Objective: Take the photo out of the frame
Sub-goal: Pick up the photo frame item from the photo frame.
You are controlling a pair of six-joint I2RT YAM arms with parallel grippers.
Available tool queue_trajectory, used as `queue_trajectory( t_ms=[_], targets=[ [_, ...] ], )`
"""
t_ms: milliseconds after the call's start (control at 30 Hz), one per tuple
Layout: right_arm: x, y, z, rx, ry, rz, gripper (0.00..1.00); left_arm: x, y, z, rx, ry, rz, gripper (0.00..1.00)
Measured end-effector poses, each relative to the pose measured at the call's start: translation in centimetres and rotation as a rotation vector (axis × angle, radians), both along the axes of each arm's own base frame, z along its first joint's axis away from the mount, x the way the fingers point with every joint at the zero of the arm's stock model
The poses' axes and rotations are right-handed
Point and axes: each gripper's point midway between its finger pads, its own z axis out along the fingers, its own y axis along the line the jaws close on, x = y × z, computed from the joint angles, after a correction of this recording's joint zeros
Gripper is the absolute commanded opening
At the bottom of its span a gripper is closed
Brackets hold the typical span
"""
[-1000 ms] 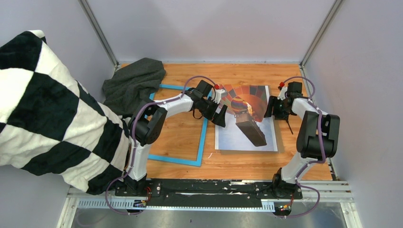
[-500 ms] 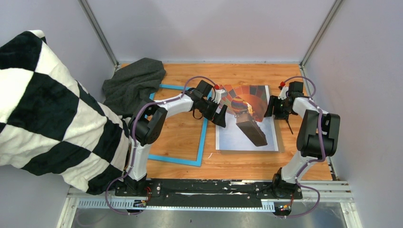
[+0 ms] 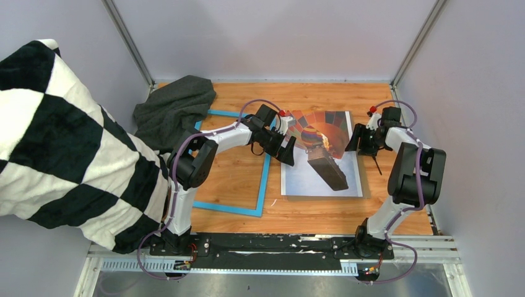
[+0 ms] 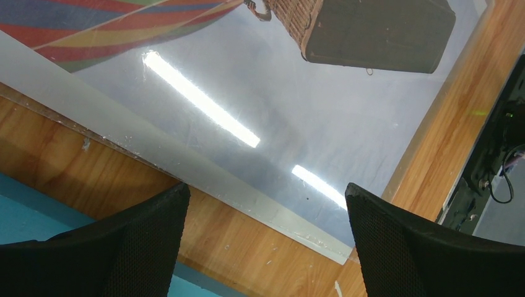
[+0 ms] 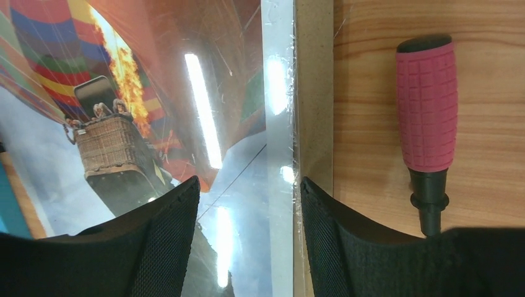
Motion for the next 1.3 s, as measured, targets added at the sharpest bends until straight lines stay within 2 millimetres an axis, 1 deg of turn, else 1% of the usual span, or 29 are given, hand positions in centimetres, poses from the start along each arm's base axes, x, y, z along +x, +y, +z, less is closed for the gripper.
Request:
queue_trajectory(
  t_ms=[200, 500, 933, 1300],
  targets=[
    [0.2, 0.1, 0.7, 0.086, -0.020, -0.016, 0.61, 0.0, 0.0, 0.0, 0.001, 0.000, 0.000, 0.95],
    [0.6, 0.2, 1.5, 0.159, -0.058, -0.013, 0.60, 0.0, 0.1, -0.1, 0.004, 0.003, 0.003, 0.95],
    [0.7, 0.2, 2.8, 0.272, -0.090, -0.020, 0.59, 0.0, 0.1, -0.1, 0.005, 0.006, 0.004, 0.95],
    [0.8, 0.3, 3.0, 0.364, -0.103, -0.017, 0.58, 0.0, 0.2, -0.1, 0.007, 0.009, 0.008, 0.95]
  ],
)
